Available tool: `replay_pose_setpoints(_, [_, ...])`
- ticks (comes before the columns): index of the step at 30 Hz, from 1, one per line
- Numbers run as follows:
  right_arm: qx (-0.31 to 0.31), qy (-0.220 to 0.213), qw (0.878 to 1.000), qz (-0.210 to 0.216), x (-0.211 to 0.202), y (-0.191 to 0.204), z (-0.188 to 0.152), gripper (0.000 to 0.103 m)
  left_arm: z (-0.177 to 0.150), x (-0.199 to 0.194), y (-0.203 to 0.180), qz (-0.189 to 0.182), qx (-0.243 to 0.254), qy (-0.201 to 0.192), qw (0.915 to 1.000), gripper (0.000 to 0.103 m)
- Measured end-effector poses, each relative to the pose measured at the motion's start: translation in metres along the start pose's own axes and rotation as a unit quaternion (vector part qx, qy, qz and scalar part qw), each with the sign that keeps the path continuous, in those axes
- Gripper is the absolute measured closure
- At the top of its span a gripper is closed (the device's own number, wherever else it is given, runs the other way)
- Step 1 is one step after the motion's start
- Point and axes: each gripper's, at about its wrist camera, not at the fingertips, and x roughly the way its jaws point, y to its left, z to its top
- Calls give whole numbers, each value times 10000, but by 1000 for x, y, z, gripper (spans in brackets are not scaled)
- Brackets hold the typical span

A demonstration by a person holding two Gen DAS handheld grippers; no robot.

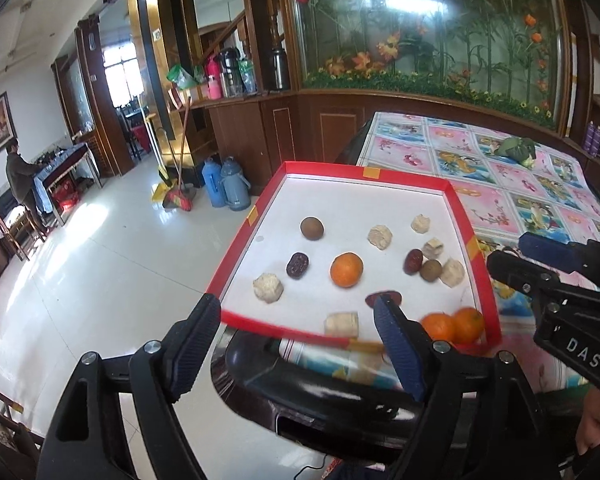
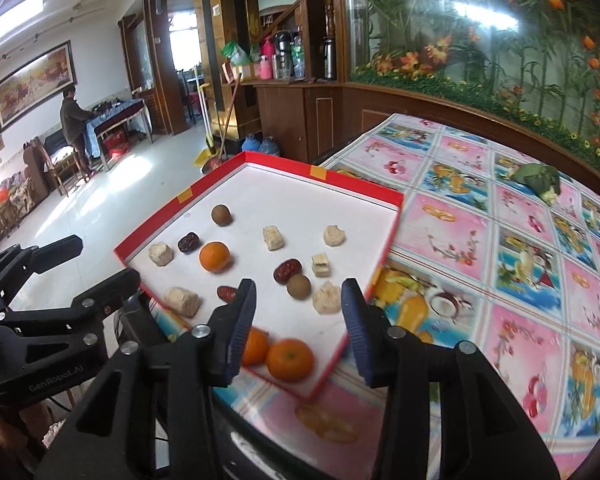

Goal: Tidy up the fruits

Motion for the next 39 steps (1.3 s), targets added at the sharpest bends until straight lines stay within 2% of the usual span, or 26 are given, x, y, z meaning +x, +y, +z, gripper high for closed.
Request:
replay_pose_setpoints(4, [18, -163, 9998, -59, -31, 0, -14, 55, -11, -23, -2, 26, 101, -150, 9998, 24])
replay_pose_setpoints(8, [106, -396, 9991, -78, -57, 3, -21, 43, -20, -46, 1, 61, 101, -345, 9993, 22])
replay_pose_setpoints(11, [175, -519, 9985, -96, -72, 8, -22, 41, -26, -58, 5, 65, 104, -468, 9988, 21])
replay_pose_setpoints(18, [117, -607, 9972, -432, -87, 29, -22, 32, -31, -76, 24, -38, -71, -795, 9968, 21])
replay_pose_setpoints(28, [272, -735, 9952, -589, -95, 45, -21, 30, -34, -78, 49, -3, -480, -1011, 9937, 19])
replay_pose_setpoints(30, [357, -787, 9948, -543, -96, 48, -23, 29, -36, -78, 51, 45, -491, -1009, 9937, 18])
replay_pose_setpoints(33, [305, -819, 9947, -539, -95, 55, -26, 28, -39, -80, 54, 230, -518, -1086, 9925, 1])
replay_pose_setpoints(36, [102, -836, 9950, -541, -94, 63, -30, 28, -40, -83, 58, 445, -692, -1268, 9885, 0])
replay_pose_setpoints(39, [13, -876, 9946, -549, -94, 65, -30, 27, -39, -80, 61, 732, -915, -1277, 9849, 0])
